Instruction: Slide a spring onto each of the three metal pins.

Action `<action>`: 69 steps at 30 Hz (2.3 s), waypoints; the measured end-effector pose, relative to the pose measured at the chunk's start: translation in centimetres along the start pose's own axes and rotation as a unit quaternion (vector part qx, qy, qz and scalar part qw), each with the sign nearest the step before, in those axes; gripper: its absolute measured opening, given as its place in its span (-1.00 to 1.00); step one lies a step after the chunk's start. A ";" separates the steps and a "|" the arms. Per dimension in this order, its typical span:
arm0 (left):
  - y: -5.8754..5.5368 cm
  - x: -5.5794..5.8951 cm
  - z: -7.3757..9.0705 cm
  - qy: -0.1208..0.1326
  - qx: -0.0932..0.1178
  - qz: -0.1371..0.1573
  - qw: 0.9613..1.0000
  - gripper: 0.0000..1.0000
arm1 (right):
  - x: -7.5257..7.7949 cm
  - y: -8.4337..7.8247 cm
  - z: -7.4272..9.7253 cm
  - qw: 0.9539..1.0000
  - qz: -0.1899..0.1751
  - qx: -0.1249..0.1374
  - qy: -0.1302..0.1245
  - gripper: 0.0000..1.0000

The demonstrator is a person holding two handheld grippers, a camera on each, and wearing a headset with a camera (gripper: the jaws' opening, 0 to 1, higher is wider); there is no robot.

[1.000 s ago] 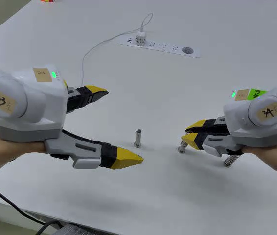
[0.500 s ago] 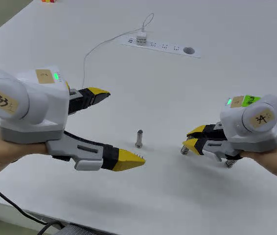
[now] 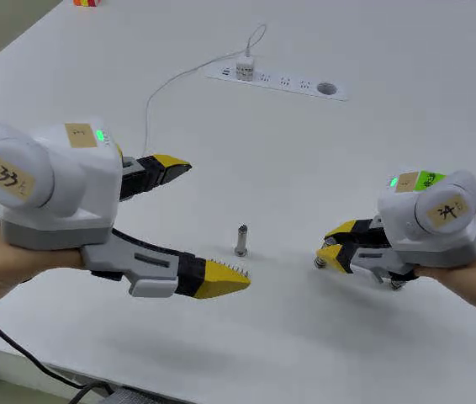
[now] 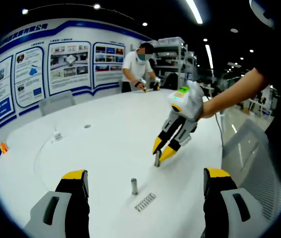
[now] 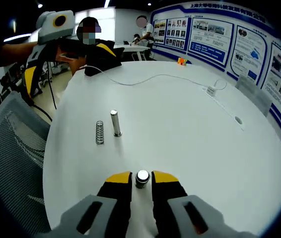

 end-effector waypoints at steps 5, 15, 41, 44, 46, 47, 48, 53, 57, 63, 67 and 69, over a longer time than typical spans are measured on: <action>0.1 0.0 0.0 0.001 0.001 0.000 1.000 0.97 | 0.0 0.0 0.2 1.000 -0.003 0.004 -0.004 -0.67; 0.7 0.2 0.3 -0.001 0.001 -0.008 1.000 0.97 | 0.3 1.7 1.8 0.999 0.001 0.038 -0.026 -0.60; 0.3 0.3 3.0 -0.004 0.007 -0.014 1.000 0.95 | -6.0 5.5 0.1 0.997 0.019 0.069 0.018 -0.58; -0.1 0.4 3.3 -0.004 0.002 -0.013 1.000 0.95 | -6.7 5.2 -1.2 0.998 0.024 0.058 0.026 -0.58; -0.4 0.2 3.6 -0.005 -0.004 -0.014 1.000 0.95 | -6.9 5.0 -2.1 0.998 0.020 0.053 0.032 -0.58; -0.5 0.1 3.7 -0.004 -0.006 -0.015 1.000 0.95 | -7.0 4.9 -2.4 0.998 0.018 0.050 0.032 -0.58; -0.5 -0.1 3.8 -0.002 -0.007 -0.015 1.000 0.95 | -7.1 4.7 -2.9 0.998 0.007 0.047 0.034 -0.58; -0.8 -0.8 4.3 0.002 -0.005 -0.008 1.000 0.95 | -7.7 4.4 -4.5 0.999 0.000 0.035 0.039 -0.58; -1.3 -1.1 4.3 0.003 -0.008 -0.004 1.000 0.95 | -7.8 4.4 -5.3 0.998 -0.015 0.035 0.040 -0.58; -2.1 -0.8 4.2 -0.005 -0.017 0.000 1.000 0.95 | -7.5 3.9 -6.3 0.999 -0.021 0.024 0.033 -0.58; -2.4 -0.9 4.0 -0.007 -0.021 0.003 1.000 0.94 | -7.3 3.9 -6.6 0.999 -0.027 0.024 0.033 -0.60; -2.4 -0.8 3.9 -0.010 -0.019 0.005 1.000 0.94 | -7.4 3.9 -6.7 0.999 -0.029 0.023 0.035 -0.65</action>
Point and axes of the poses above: the centre of the closed fingertips' face, and the gripper's own axes: z roughly backward along the fingers, x roughly to its right, y roughly out of its top, the point moved 3 cm from there along z, roughly backward along the fingers, and after that the axes turned 2 degrees about z, right-handed, at the moved point
